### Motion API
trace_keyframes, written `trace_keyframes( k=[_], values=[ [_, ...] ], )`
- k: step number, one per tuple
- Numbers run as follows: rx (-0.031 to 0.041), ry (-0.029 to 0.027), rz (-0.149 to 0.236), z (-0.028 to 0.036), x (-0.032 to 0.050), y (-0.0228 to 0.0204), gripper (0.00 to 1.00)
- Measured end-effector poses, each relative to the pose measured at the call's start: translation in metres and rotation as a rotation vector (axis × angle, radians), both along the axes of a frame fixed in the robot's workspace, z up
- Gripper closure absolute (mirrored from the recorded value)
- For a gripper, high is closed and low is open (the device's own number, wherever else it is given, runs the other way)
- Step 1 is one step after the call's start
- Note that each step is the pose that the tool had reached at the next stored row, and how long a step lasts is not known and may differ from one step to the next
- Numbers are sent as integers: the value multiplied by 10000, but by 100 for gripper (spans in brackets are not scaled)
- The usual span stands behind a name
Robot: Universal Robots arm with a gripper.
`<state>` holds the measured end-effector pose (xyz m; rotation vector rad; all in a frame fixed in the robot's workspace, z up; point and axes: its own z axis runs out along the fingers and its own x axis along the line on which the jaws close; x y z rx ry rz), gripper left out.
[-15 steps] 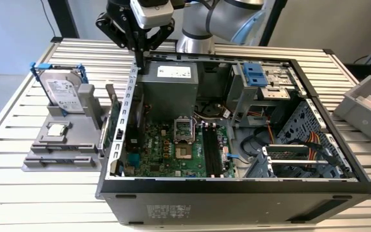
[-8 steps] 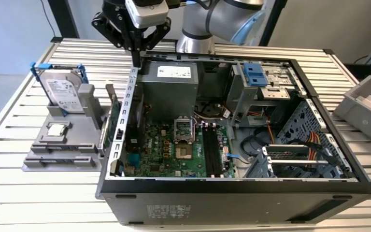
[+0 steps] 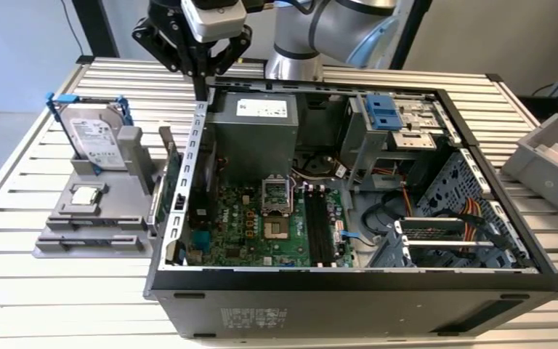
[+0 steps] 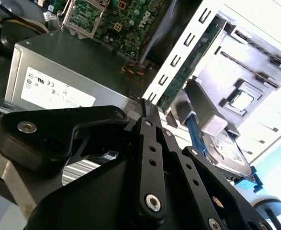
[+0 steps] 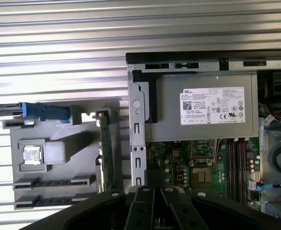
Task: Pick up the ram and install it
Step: 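Reach for the ram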
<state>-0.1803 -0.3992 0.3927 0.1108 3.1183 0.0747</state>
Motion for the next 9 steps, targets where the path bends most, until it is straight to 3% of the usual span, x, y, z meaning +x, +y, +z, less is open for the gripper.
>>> trace_keyframes(
  k=[9],
  values=[
    [1,-1,-1,0,-54,0,100]
  ],
)
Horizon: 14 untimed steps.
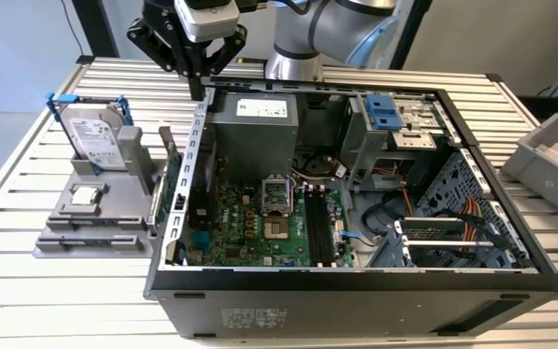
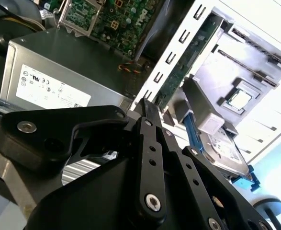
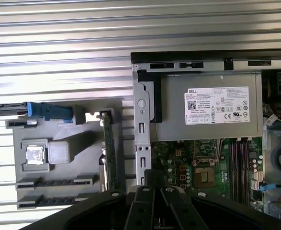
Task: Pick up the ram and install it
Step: 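Reach for the ram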
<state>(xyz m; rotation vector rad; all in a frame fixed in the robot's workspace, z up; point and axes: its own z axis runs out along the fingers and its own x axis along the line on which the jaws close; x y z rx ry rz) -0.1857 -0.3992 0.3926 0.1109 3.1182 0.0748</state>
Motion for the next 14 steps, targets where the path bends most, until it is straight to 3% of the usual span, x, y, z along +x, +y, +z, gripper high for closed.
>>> trace_keyframes(
  k=[14],
  values=[
    [0,0,1,0,-11,0,100]
  ],
)
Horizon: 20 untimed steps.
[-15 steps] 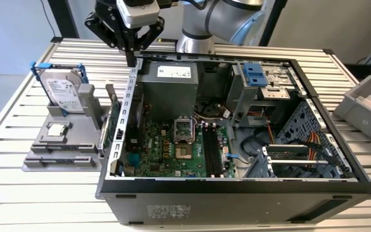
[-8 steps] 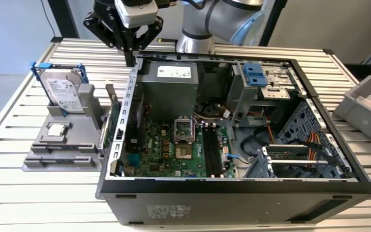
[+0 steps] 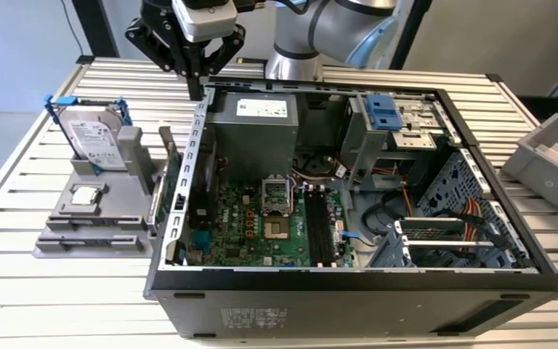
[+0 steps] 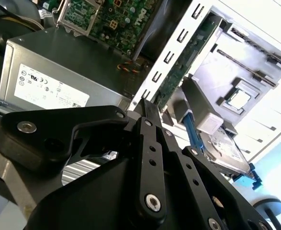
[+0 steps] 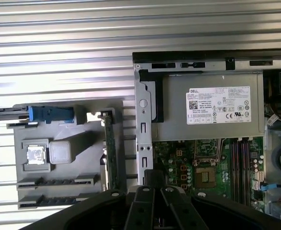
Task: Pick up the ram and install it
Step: 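Reach for the ram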
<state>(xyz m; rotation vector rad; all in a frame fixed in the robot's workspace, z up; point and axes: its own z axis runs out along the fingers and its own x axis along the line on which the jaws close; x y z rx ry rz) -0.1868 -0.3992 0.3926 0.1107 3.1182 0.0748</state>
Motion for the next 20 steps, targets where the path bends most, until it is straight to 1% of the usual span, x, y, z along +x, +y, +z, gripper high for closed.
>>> trace_keyframes(
  k=[20],
  values=[
    [0,0,0,0,-2,0,100]
  ],
)
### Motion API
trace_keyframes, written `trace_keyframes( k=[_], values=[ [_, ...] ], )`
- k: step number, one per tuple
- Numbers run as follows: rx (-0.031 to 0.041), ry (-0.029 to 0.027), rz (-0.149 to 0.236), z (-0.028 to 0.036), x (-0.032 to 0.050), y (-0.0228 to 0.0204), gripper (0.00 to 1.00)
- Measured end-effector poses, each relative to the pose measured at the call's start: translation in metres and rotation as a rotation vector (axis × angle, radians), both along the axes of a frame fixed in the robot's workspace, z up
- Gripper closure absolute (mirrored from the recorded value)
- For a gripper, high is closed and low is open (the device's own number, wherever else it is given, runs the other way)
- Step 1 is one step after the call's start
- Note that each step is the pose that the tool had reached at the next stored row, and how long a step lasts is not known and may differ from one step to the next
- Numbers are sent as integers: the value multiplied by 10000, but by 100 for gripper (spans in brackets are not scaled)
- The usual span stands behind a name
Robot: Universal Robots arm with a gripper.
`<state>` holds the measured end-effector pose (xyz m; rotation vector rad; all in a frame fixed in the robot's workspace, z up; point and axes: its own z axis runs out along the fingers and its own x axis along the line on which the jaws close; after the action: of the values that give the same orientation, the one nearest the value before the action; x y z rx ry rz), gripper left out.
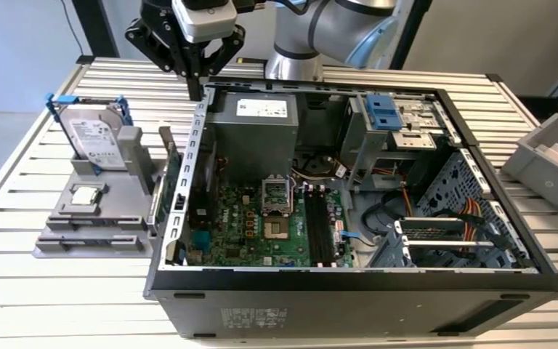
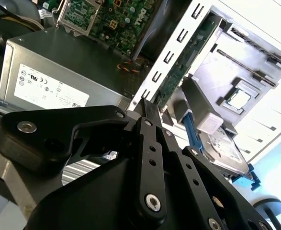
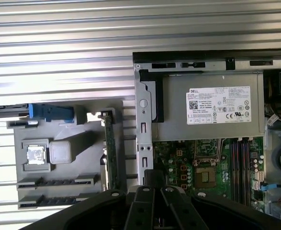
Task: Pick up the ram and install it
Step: 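Reach for the ram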
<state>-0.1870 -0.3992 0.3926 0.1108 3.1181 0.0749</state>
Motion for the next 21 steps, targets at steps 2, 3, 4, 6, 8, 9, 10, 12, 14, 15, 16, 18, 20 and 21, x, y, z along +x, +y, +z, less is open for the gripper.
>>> trace_keyframes(
  k=[2,3,4,6,8,9,10,12,14,15,16,18,20,21],
  values=[
    [0,0,0,0,0,0,100],
    [-1,1,0,0,0,0,100],
    [0,0,0,0,-1,0,100],
    [0,1,0,0,-1,0,100],
    [0,0,0,0,-1,0,100],
    [0,0,0,0,-1,0,100],
    [0,0,0,0,-1,0,100],
    [0,1,0,0,-1,0,100],
    [0,1,-1,0,-3,0,100],
    [-1,0,0,0,-4,0,100],
    [0,0,0,0,-4,0,100],
    [0,0,-2,0,-13,0,100],
    [-1,1,-1,1,-26,0,100],
    [0,0,0,0,-34,0,100]
  ],
)
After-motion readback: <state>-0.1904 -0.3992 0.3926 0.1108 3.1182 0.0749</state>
